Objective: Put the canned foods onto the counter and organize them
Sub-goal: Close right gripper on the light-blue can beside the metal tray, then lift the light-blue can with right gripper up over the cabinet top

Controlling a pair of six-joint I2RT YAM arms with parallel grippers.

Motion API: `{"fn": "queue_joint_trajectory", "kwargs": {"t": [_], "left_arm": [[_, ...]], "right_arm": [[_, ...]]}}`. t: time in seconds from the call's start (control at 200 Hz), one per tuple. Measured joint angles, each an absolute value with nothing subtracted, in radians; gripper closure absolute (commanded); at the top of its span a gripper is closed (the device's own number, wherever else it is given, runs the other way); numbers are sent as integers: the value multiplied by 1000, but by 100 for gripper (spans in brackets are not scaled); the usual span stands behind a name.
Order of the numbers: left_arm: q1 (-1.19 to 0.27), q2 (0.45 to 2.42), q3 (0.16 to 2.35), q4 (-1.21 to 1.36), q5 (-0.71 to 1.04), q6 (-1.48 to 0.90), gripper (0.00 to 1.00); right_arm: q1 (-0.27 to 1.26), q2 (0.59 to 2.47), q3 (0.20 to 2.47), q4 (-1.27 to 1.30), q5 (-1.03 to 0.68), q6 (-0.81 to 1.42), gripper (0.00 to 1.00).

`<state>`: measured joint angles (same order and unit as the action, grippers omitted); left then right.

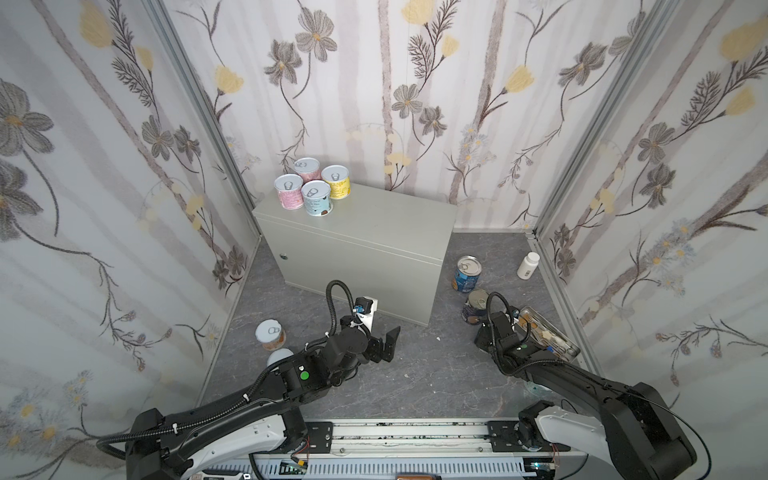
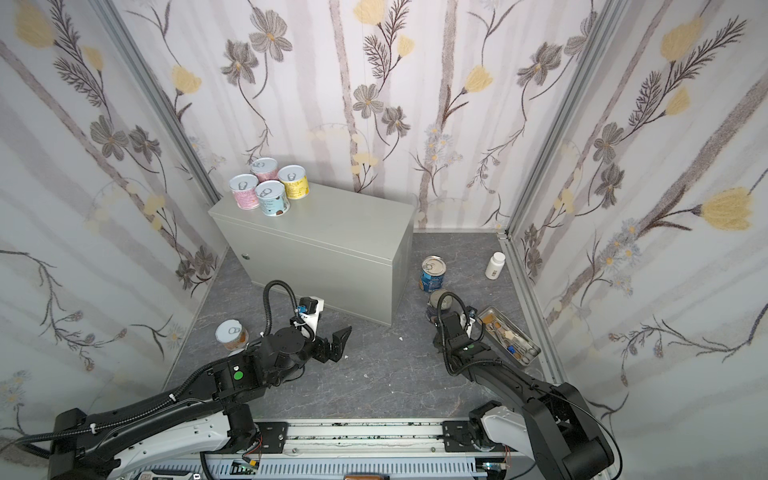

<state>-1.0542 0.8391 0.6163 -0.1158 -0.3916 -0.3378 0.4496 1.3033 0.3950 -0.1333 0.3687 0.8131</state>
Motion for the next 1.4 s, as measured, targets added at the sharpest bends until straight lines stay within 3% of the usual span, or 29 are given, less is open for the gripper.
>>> {"fn": "queue_joint_trajectory", "kwargs": {"t": [0.69,1.074,1.399], "left_arm": [[-1008,821,633,-117,-372,-287,0],[-1002,821,641,-117,-362,-280,0],[-1002,794,620,-120,-351,-280,0]], "right_arm": [[451,1064,508,-250,88,570,42],[457,970,789,-440,-69,408,43],[459,1029,1087,-609,-125,299,42]]}}
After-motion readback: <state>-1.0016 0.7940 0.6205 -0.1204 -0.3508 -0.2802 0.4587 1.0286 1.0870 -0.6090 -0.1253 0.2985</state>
